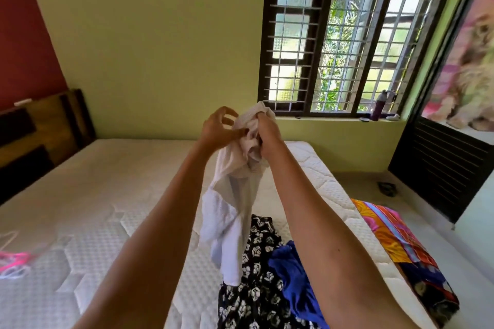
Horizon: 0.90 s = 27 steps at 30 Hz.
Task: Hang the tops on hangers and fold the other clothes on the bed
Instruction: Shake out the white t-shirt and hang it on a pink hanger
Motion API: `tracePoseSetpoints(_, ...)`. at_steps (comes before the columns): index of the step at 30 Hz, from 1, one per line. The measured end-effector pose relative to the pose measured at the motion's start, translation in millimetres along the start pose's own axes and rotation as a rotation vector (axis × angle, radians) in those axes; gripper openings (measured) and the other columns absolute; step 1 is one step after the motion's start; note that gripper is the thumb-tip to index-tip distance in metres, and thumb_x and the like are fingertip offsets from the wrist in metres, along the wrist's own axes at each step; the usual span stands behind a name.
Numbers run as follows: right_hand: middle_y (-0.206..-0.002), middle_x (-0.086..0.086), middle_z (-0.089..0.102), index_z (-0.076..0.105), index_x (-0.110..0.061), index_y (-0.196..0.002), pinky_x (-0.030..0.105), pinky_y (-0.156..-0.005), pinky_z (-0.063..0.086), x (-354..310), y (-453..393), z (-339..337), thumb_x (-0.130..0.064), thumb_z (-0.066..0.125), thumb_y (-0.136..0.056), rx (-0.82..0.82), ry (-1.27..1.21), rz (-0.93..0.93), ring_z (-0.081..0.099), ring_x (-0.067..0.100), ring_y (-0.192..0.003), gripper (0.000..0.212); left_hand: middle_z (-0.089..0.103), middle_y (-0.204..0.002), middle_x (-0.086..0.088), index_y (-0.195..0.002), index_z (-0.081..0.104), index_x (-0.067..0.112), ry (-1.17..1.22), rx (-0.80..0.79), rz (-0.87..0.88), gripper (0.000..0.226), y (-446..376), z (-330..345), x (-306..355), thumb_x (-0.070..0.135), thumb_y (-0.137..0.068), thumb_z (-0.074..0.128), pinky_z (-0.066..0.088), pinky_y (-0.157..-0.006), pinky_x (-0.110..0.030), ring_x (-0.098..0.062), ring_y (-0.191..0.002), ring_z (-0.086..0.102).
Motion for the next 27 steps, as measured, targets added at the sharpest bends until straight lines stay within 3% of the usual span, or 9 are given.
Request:
tracePoseSetpoints(4, -0.103, 0.012, 0.064, 0.058, -0.017, -0.088, 0.037, -0.077, 0.051, 12.4, -3.4, 10.8, -0.021, 0.059, -0.087, -0.002, 0.211, -0.11, 0.062, 0.026, -0.092, 0.003, 0.069, -0.099, -0.018, -0.1, 0.065, 0.001, 0.035, 0.255, -0.006, 0.017, 7.6, -15.3, -22.2, 0.006, -0.086, 0.057, 0.04, -0.066, -0.024, -0.033, -0.093, 0.064)
tracePoseSetpoints(8, -0.077, 0.005, 0.057, 0.052, -0.02, -0.065, 0.029, -0.063, 0.04, 30.2, -8.2, -0.8, -0.026, 0.074, -0.077, -0.013, 0.435, -0.154, 0.052, 0.019, -0.074, 0.025, 0.068, -0.103, -0.017, -0.105, 0.066, 0.002, -0.012, 0.294, -0.048, 0.025, 13.4, -34.9, -31.5, 0.001, -0.086, 0.049, 0.047, -0.076, -0.031, -0.032, -0.098, 0.063)
tracePoseSetpoints(11, -0.089, 0.001, 0.058, 0.057, -0.021, -0.082, 0.029, -0.074, 0.04, 27.3, -3.8, -6.8, -0.027, 0.065, -0.08, 0.121, 0.783, -0.323, 0.054, 0.021, -0.084, 0.01, 0.069, -0.096, -0.006, -0.103, 0.068, 0.005, -0.113, 0.295, -0.033, 0.027, 22.1, -39.6, -30.5, 0.001, -0.086, 0.047, 0.046, -0.068, -0.026, -0.024, -0.088, 0.062)
tracePoseSetpoints(14, -0.107, 0.004, 0.06, 0.059, -0.016, -0.103, 0.035, -0.088, 0.037, 21.5, 6.1, -4.6, -0.024, 0.057, -0.084, 0.258, 1.057, -0.539, 0.057, 0.025, -0.098, 0.02, 0.06, -0.085, -0.002, -0.1, 0.067, 0.004, -0.063, 0.302, -0.04, 0.027, 26.5, -43.8, -35.6, -0.002, -0.088, 0.044, 0.036, -0.05, -0.014, -0.016, -0.078, 0.052)
tracePoseSetpoints(17, -0.11, 0.005, 0.06, 0.053, -0.014, -0.112, 0.037, -0.088, 0.039, 22.4, 15.3, -5.5, -0.023, 0.057, -0.087, 0.3, 1.068, -0.603, 0.059, 0.025, -0.098, 0.027, 0.055, -0.075, -0.002, -0.088, 0.061, 0.01, 0.13, 0.294, -0.055, 0.026, 23.1, -50.6, -40.3, -0.004, -0.088, 0.039, 0.035, -0.055, -0.022, -0.018, -0.078, 0.049)
tracePoseSetpoints(19, -0.1, 0.007, 0.062, 0.058, -0.011, -0.104, 0.033, -0.079, 0.042, 24.0, 12.9, -4.0, -0.019, 0.053, -0.088, 0.251, 1.006, -0.488, 0.058, 0.027, -0.092, 0.018, 0.052, -0.071, 0.0, -0.083, 0.057, 0.012, 0.169, 0.277, -0.042, 0.023, 21.8, -55.6, -40.5, -0.003, -0.089, 0.04, 0.034, -0.057, -0.024, -0.017, -0.076, 0.047)
tracePoseSetpoints(23, -0.063, 0.006, 0.05, 0.052, -0.012, -0.061, 0.027, -0.055, 0.038, 17.1, 10.4, 9.5, -0.008, 0.044, -0.088, 0.056, 0.314, -0.13, 0.049, 0.022, -0.062, 0.028, 0.064, -0.087, -0.006, -0.091, 0.062, 0.013, 0.057, 0.011, -0.015, 0.007, 27.3, -48.6, -41.5, 0.008, -0.087, 0.059, 0.039, -0.059, -0.016, -0.014, -0.076, 0.054)
tracePoseSetpoints(25, -0.06, 0.004, 0.047, 0.05, -0.013, -0.063, 0.021, -0.048, 0.036, 16.2, 17.8, 24.6, -0.004, 0.041, -0.089, -0.065, 0.273, -0.067, 0.045, 0.016, -0.055, 0.03, 0.063, -0.092, -0.005, -0.103, 0.062, 0.015, -0.027, -0.145, -0.065, 0.02, 29.8, -35.5, -48.2, 0.018, -0.084, 0.066, 0.042, -0.069, -0.022, -0.014, -0.082, 0.056)
tracePoseSetpoints(27, -0.063, 0.002, 0.047, 0.052, -0.014, -0.072, 0.022, -0.051, 0.036, 16.7, 30.9, 40.8, -0.004, 0.041, -0.092, -0.178, 0.322, -0.074, 0.044, 0.013, -0.057, 0.025, 0.063, -0.091, -0.009, -0.105, 0.064, 0.013, -0.15, -0.115, -0.08, 0.026, 30.9, -28.6, -54.7, 0.021, -0.08, 0.064, 0.043, -0.075, -0.028, -0.021, -0.087, 0.059)
Point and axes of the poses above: each hand's wrist, its own y-axis away from the middle knuckle, its own z-axis out of the palm, x = y × z, the point moved 4 cm from there along -y, towards the middle knuckle
